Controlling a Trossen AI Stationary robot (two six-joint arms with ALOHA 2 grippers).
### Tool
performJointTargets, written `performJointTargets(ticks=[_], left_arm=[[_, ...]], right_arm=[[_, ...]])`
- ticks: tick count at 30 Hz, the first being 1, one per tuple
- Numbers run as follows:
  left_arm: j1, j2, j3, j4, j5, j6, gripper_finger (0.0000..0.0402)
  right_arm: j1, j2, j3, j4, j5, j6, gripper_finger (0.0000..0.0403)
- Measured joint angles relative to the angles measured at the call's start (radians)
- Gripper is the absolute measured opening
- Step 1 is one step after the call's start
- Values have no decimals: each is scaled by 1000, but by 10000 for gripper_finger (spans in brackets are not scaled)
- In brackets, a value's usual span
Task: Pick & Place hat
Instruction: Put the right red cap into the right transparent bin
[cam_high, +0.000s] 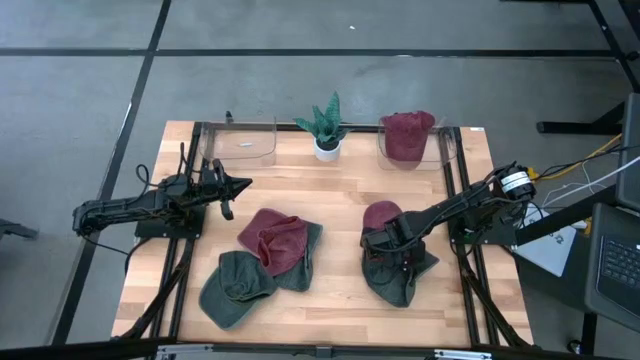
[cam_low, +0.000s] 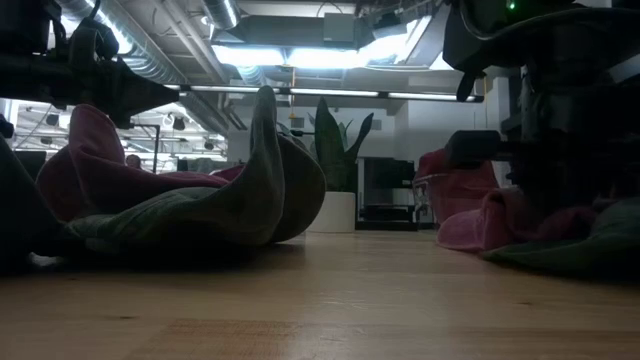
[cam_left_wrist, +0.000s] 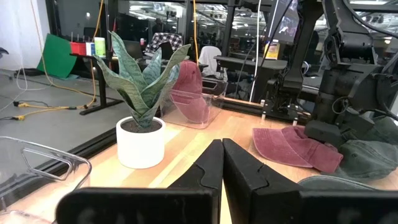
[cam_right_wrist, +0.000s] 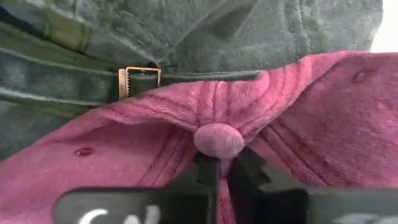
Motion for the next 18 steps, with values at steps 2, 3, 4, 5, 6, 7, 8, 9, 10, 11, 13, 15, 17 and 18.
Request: performJointTargets(ticks=[2, 3, 4, 5, 6, 7, 8, 9, 10, 11, 13, 15, 17, 18], left_arm=[[0, 0, 0, 0, 0, 0, 4], [0, 0, 0, 0, 0, 0, 4], [0, 0, 0, 0, 0, 0, 4], [0, 0, 0, 0, 0, 0, 4], [0, 0, 0, 0, 0, 0, 4], [0, 0, 0, 0, 0, 0, 4], [0, 0, 0, 0, 0, 0, 4], [0, 0, 0, 0, 0, 0, 4], [0, 0, 0, 0, 0, 0, 4], [0, 0, 0, 0, 0, 0, 4], [0, 0, 0, 0, 0, 0, 4], [0, 0, 0, 0, 0, 0, 4], [0, 0, 0, 0, 0, 0, 4], [0, 0, 0, 0, 0, 0, 4]], right_arm=[[-3, -14, 0, -1, 13, 0, 32], [-4, -20, 0, 1, 28, 3, 32], [-4, -28, 1, 3, 43, 3, 29], [-4, -34, 1, 2, 51, 5, 25], [-6, -39, 1, 2, 52, 8, 18], [-7, -46, 1, 2, 53, 14, 12], [-7, -50, 1, 1, 54, 25, 9], [-7, -51, 2, 2, 55, 37, 8], [-7, -52, 2, 3, 57, 51, 10], [-7, -53, 2, 1, 57, 60, 13], [-7, -54, 2, 3, 58, 77, 19], [-7, -54, 2, 8, 60, 104, 19], [-7, -55, 2, 21, 61, 128, 13], [-8, -55, 2, 27, 61, 137, 10]])
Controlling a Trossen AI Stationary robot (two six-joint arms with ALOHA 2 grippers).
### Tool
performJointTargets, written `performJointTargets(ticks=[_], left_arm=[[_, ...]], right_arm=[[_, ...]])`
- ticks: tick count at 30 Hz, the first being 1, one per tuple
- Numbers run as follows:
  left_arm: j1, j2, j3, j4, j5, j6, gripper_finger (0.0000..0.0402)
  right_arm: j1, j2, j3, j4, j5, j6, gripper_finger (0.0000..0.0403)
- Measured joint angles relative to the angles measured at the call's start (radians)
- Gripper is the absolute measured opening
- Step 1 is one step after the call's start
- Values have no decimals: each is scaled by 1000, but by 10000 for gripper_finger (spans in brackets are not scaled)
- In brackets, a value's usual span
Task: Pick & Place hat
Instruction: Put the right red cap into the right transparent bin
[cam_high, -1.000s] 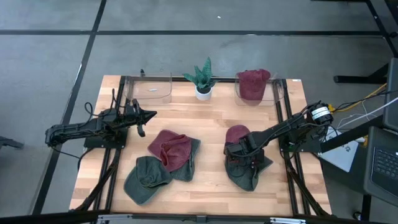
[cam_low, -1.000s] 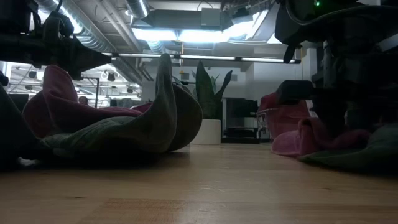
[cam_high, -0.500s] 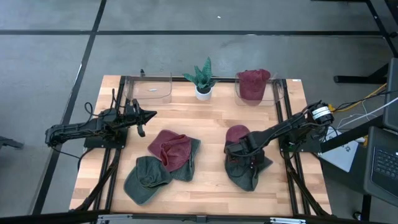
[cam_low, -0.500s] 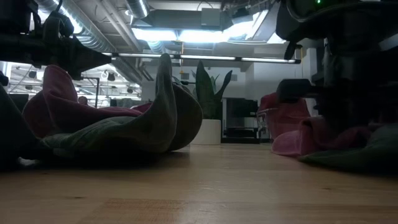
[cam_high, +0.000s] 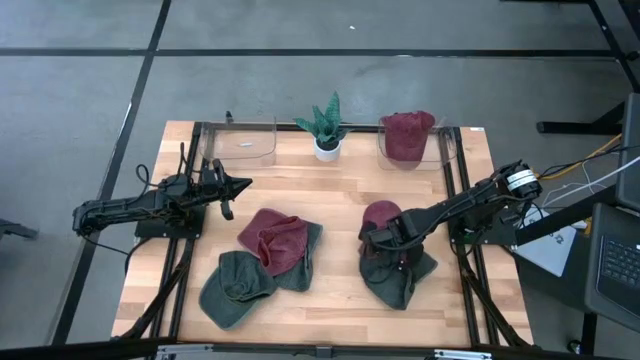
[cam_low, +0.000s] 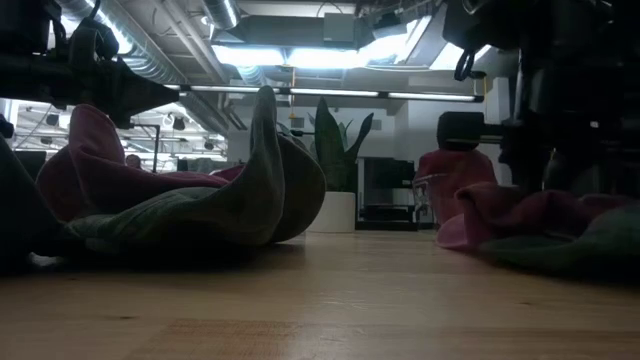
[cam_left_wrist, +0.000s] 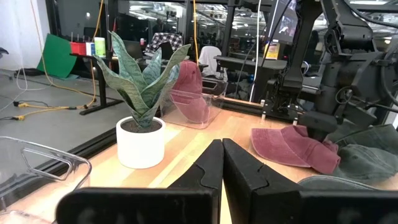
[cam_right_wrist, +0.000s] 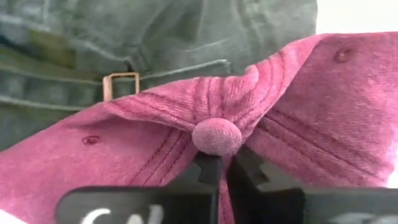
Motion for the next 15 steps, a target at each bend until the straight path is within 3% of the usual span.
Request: performJointTargets(ticks=[15], left_arm=[[0, 0, 0, 0, 0, 0, 4]], right_arm=[[-9, -2, 114, 14, -15, 247, 9]])
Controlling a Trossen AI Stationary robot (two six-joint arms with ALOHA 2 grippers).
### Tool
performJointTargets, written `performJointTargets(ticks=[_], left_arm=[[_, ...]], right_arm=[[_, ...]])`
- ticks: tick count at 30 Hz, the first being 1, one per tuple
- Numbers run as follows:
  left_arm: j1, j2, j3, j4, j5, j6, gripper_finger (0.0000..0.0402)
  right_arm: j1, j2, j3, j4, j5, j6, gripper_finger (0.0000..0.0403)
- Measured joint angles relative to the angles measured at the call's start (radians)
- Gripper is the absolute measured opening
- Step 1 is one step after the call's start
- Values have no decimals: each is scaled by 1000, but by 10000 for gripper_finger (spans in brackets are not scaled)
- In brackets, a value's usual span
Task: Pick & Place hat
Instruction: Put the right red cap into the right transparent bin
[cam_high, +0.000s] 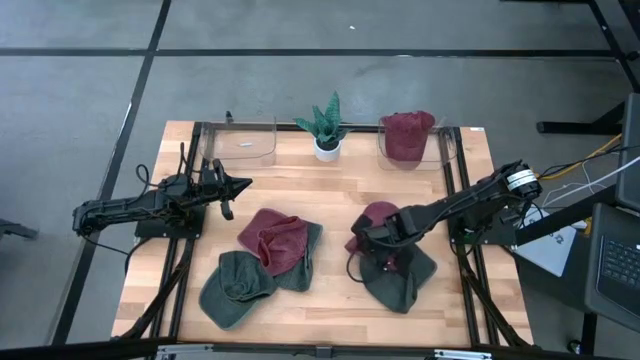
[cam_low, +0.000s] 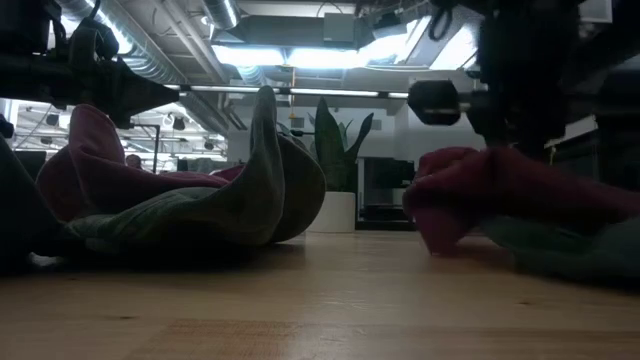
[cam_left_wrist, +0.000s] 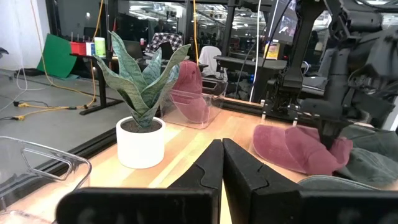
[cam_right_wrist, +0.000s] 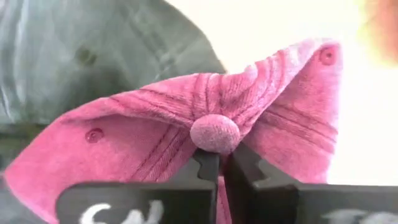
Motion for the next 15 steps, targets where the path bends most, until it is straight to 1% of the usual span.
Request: performJointTargets(ticks=[7, 15], left_arm=[[0, 0, 0, 0, 0, 0, 4], [0, 0, 0, 0, 0, 0, 4]], right_arm=[[-3, 0, 55, 1, -5, 91, 9], [-12, 0, 78, -10, -57, 167, 9]])
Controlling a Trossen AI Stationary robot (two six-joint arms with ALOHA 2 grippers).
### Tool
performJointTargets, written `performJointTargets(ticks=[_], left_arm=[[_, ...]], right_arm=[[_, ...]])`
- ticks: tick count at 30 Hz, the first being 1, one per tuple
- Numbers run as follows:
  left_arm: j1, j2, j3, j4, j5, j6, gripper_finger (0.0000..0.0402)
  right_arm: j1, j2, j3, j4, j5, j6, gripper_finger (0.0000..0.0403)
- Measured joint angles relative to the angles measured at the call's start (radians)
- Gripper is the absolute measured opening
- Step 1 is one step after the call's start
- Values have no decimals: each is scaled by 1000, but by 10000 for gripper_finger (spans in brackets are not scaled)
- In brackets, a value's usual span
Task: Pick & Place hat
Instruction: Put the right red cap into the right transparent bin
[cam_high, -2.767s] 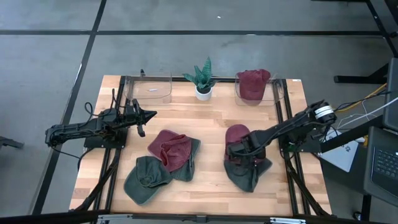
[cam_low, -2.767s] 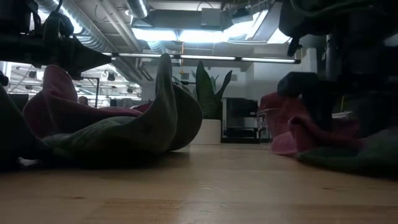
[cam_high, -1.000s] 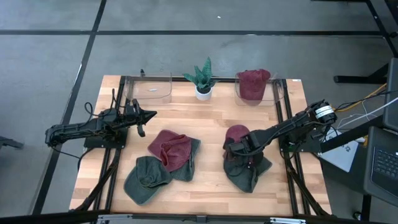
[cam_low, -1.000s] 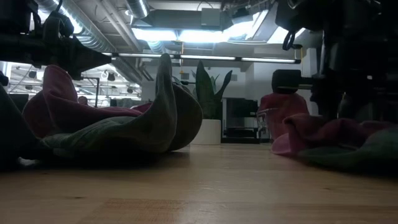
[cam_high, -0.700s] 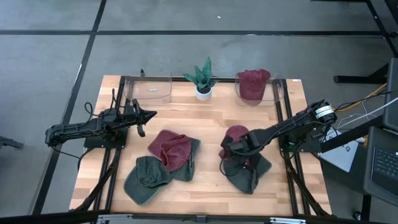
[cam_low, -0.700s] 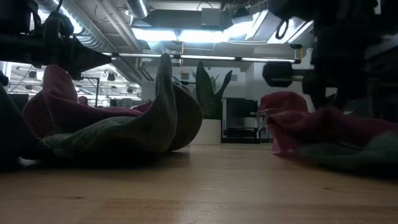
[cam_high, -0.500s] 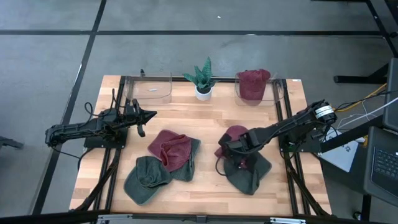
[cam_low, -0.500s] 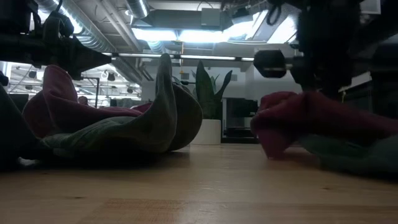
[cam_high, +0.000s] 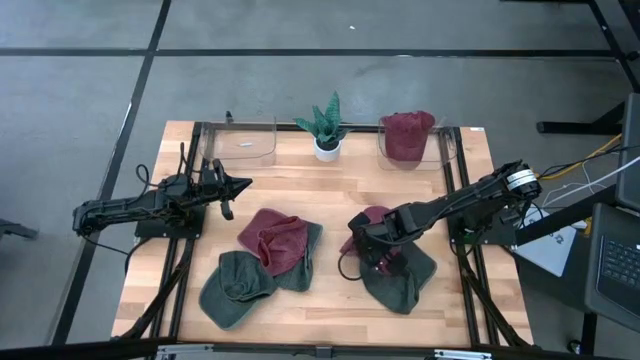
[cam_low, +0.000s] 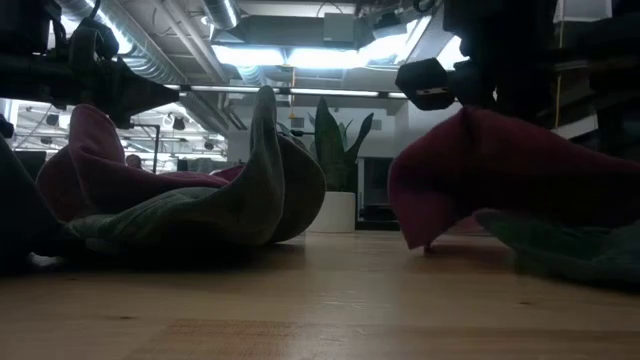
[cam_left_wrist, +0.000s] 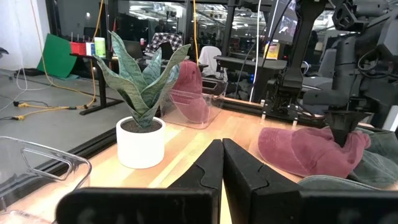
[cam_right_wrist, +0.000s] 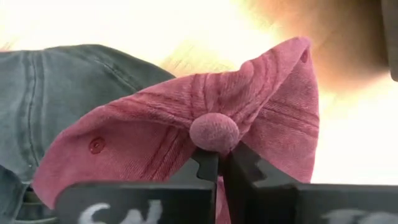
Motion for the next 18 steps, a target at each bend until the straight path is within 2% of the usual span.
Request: performJointTargets(ticks=[7, 18], left_arm=[[0, 0, 0, 0, 0, 0, 4], [0, 0, 0, 0, 0, 0, 4]], right_arm=[[-28, 0, 5, -5, 1, 42, 9], [-43, 0, 15, -5, -38, 270, 9]])
